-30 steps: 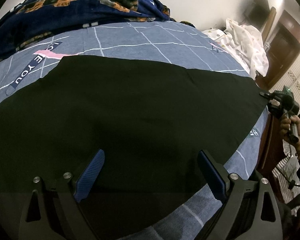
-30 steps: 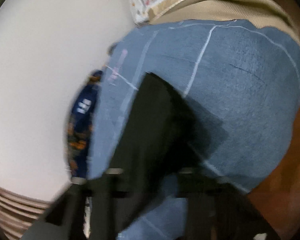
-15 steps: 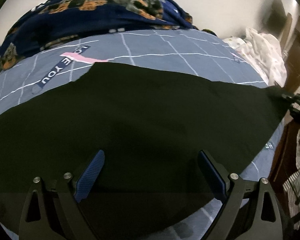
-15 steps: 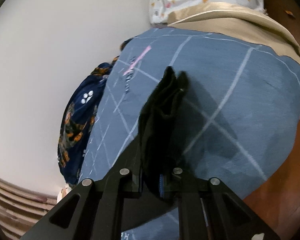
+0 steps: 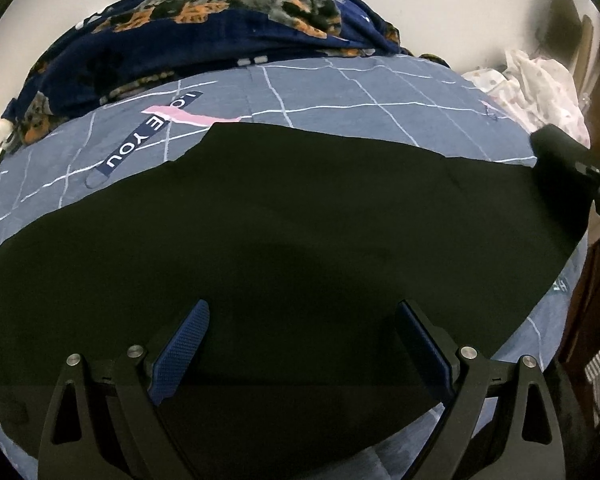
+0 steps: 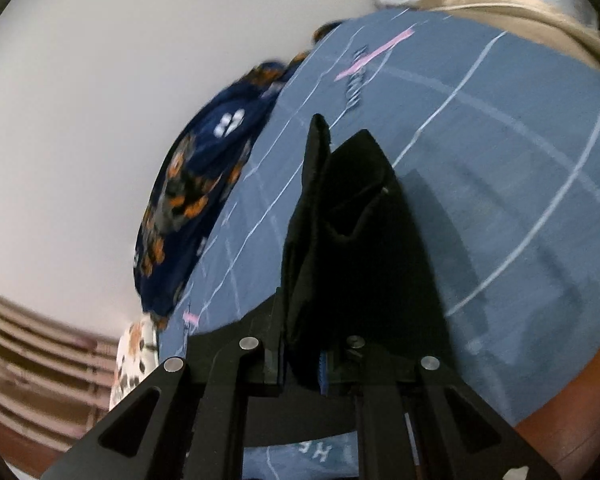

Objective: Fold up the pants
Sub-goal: 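Close the right tool on the end of the black trousers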

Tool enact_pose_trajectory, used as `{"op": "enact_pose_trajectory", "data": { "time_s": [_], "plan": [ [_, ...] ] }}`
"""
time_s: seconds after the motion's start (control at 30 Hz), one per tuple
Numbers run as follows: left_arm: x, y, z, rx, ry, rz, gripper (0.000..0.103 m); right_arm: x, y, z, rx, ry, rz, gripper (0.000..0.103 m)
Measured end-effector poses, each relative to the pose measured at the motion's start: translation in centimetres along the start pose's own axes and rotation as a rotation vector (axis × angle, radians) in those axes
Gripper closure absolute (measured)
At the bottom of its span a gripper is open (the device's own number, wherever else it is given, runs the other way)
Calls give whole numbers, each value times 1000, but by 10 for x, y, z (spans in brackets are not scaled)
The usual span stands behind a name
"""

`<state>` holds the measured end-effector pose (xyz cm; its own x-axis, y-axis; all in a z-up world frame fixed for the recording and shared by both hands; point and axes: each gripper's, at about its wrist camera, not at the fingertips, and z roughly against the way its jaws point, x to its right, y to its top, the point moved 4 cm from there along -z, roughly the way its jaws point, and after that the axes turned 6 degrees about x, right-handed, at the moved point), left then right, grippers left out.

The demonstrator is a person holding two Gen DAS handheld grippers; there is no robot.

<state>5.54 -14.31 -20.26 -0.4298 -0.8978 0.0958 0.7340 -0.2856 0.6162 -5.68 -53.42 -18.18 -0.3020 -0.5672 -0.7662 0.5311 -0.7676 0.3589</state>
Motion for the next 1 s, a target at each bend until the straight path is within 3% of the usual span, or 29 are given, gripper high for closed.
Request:
{"op": "enact_pose_trajectory", "data": {
  "time_s": [0.57,1.0],
  "plan": [
    [-10,-3,3,-9,34,19,9,-47,-70,-53,-154,28,92,91],
    [-37,-2,21,-11,54,77,9,-104,-140,-93,-271,6,324,91]
  ]
}}
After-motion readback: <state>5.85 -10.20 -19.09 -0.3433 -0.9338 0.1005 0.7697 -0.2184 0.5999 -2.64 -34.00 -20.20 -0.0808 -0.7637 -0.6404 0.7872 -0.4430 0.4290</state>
